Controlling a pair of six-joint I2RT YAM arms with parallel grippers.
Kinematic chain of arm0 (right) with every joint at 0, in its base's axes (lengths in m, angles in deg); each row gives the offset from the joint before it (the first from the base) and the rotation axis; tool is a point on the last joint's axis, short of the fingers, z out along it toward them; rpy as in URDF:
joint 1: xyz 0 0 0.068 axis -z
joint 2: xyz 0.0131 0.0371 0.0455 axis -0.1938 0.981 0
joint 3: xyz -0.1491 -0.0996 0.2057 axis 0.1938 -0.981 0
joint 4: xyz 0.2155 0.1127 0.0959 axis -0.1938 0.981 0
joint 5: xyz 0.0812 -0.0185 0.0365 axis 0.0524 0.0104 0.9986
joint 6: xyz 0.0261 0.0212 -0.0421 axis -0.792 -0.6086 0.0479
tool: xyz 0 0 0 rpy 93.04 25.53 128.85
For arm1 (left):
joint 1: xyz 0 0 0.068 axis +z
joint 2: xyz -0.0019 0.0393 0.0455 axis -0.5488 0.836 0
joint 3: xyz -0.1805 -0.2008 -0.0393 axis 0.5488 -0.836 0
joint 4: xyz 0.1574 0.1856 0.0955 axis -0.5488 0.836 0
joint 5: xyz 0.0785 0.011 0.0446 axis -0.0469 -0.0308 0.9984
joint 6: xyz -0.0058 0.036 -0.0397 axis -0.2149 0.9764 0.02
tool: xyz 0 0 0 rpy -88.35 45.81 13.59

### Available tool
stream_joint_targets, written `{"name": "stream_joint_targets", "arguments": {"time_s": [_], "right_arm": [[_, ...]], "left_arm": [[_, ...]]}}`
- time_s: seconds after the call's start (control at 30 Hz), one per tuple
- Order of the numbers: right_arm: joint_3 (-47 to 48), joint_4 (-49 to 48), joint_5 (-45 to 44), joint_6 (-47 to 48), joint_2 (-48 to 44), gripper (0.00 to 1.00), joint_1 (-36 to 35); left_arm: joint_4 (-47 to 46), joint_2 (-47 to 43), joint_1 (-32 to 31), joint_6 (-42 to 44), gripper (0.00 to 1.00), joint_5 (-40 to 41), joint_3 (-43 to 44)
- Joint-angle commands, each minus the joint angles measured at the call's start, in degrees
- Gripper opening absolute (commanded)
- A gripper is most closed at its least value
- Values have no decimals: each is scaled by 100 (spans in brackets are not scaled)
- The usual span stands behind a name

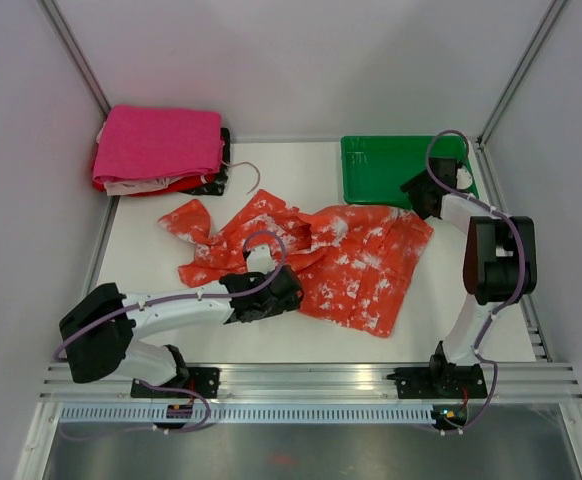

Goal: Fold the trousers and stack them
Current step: Flatten the trousers out

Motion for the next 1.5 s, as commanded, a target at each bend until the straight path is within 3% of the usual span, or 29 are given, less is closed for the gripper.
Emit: {"name": "stream_joint_targets", "arguments": {"time_s": [0.0,0.07,0.1,0.23,0.5,0.9,1.07,1.27,1.47], "right_arm": [[631,66,-513,-338,593,61,37],[938,366,-619,-285,771,40,72],[975,445,-715,-285,824,23,90],[879,297,-978,-232,710,8,169],[1151,796,-918,-346,859,3,494],[1133,1263,-2095,-2429,393,0,547],[1800,1894,-2341,-2912,753,0,608],[2460,2036,-2070,-2667,1482,1,714],[2759,1984,-1499,-2201,1791,15,723]], "left_arm": [[-153,1,153,358,89,-193,11],[-135,-42,249,420,89,-290,11],[-118,-69,276,429,89,-316,3],[-38,-236,303,473,89,-308,-50],[-144,-315,320,499,89,-413,-182],[-21,-482,329,411,89,-396,-349],[49,-649,338,341,89,-369,-472],[190,-658,356,341,90,-308,-463],[164,-597,399,420,90,-326,-375]]}}
